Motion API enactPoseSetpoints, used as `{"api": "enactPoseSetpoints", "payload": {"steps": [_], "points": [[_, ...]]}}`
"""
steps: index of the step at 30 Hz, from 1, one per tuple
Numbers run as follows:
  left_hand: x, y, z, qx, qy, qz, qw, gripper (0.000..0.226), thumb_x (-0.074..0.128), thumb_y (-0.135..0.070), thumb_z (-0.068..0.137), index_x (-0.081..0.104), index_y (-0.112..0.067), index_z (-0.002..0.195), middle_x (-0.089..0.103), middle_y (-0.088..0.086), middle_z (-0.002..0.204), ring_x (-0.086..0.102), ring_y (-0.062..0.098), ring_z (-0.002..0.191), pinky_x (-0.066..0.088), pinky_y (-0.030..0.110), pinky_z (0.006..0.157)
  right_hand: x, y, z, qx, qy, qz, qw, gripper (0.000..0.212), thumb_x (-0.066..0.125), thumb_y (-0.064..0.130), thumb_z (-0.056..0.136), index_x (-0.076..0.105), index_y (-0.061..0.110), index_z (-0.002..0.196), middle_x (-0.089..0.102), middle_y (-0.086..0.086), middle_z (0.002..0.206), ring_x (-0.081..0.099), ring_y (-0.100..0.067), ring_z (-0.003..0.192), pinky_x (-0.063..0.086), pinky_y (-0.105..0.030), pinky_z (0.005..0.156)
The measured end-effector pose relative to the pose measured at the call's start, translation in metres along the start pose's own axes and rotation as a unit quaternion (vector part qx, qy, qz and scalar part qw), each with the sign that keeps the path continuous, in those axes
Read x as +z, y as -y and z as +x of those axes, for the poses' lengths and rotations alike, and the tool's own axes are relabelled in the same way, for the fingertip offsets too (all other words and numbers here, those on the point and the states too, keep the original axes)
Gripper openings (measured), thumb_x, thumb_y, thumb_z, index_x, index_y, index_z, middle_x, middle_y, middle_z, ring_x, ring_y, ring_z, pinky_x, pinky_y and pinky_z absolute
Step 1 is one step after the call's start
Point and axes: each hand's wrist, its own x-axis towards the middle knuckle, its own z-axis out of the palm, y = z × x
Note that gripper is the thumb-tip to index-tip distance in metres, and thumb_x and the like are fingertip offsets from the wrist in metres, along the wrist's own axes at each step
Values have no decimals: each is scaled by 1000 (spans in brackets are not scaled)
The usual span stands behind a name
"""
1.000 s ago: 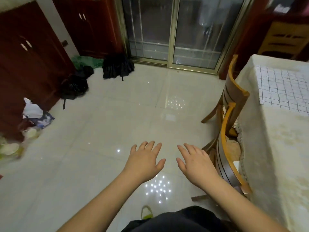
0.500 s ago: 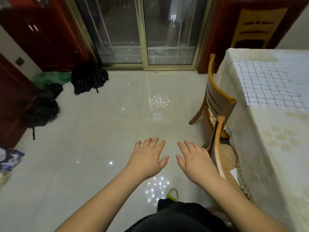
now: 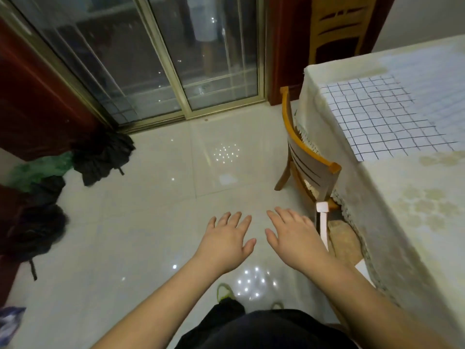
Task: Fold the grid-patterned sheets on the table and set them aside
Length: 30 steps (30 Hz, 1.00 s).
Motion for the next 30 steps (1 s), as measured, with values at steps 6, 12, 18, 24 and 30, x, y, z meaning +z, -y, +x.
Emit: {"api": "enactPoseSetpoints", "payload": {"steps": [6, 12, 18, 24, 30], "points": [[-18, 23, 67, 60, -7, 4, 998, 65, 23, -56, 98, 9, -27, 154, 15, 2, 162, 13, 24, 148, 12, 47, 119, -13, -2, 50, 55, -18, 5, 998, 67, 9, 52, 93, 28, 23, 151, 32, -1, 156, 29, -23, 142, 27, -40, 113], [-43, 89, 133, 115, -15, 6, 993, 64, 25, -55, 98, 9, -28, 154, 15, 0, 162, 15, 23, 148, 14, 47, 119, -26, 12, 120, 153, -59, -30, 986, 49, 43, 42, 89, 60, 16, 127, 63, -9, 127, 61, -28, 115, 50, -45, 92], [-80, 145, 198, 171, -15, 4, 985, 63, 25, -55, 98, 10, -29, 154, 17, -1, 161, 16, 22, 147, 17, 47, 118, -47, 29, 176, 204, -79, -39, 975, 54, 42, 44, 97, 38, 21, 146, 42, -3, 149, 37, -25, 139, 30, -41, 111], [-120, 132, 258, 254, -31, 3, 967, 62, 28, -53, 99, 14, -27, 154, 20, 0, 160, 17, 21, 147, 17, 47, 118, -62, 8, 204, 284, -101, -38, 953, 54, 41, 44, 90, 55, 18, 135, 57, -5, 136, 53, -28, 126, 43, -44, 102], [-154, 85, 324, 327, -66, 27, 942, 61, 30, -52, 98, 19, -25, 153, 24, -1, 158, 21, 19, 145, 19, 45, 116, -81, -34, 224, 352, -127, -6, 927, 56, 36, 45, 84, 65, 16, 122, 67, -7, 120, 64, -29, 110, 52, -42, 87]]}}
